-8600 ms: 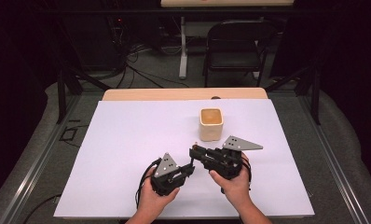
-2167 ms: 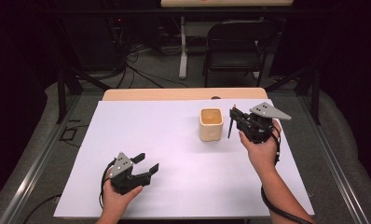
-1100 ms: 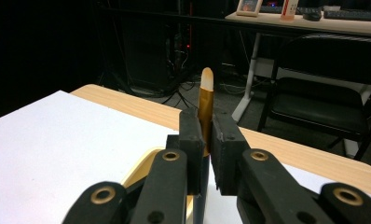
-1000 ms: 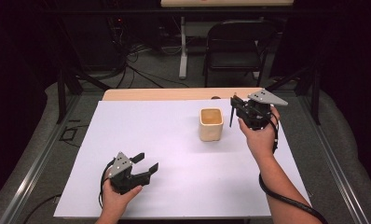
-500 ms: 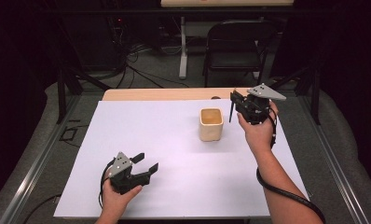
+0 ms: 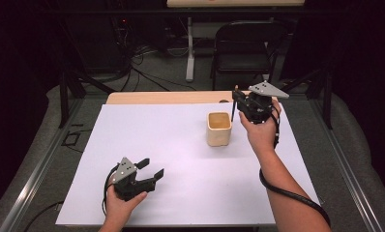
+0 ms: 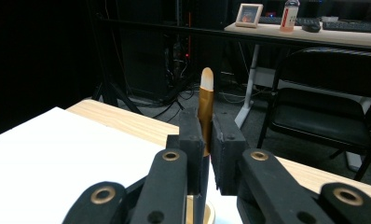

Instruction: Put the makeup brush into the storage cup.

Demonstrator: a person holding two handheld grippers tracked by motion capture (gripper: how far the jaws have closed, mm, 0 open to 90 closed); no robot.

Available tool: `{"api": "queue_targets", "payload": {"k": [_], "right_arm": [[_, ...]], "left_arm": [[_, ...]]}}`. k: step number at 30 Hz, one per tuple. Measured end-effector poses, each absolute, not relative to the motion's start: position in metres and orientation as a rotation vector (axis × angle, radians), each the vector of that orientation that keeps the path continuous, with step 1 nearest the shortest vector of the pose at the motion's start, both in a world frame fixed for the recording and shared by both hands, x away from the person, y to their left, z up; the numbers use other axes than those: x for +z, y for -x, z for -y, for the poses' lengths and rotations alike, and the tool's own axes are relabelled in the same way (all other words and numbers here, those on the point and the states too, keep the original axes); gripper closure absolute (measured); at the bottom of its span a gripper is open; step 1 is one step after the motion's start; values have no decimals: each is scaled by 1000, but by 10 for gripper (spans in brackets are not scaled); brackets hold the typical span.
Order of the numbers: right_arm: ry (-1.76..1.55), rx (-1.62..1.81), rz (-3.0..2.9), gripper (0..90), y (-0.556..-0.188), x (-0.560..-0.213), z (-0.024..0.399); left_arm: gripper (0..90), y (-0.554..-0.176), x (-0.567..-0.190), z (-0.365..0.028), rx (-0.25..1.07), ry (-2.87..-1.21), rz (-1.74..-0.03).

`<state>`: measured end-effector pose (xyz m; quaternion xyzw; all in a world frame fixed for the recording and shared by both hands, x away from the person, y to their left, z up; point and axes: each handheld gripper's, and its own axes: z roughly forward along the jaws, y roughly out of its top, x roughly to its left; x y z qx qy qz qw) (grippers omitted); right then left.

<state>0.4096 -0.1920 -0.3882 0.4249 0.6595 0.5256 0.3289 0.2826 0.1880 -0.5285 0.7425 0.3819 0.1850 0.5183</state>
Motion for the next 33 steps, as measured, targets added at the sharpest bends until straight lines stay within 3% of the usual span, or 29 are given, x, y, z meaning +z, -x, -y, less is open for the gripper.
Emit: {"api": "queue_targets", "payload": {"k": [33], "right_arm": [[-1096,1395,-1752,838,-414,-389,176]], "left_arm": [[295,-282,-528,-188,445,-1780,-914]]}}
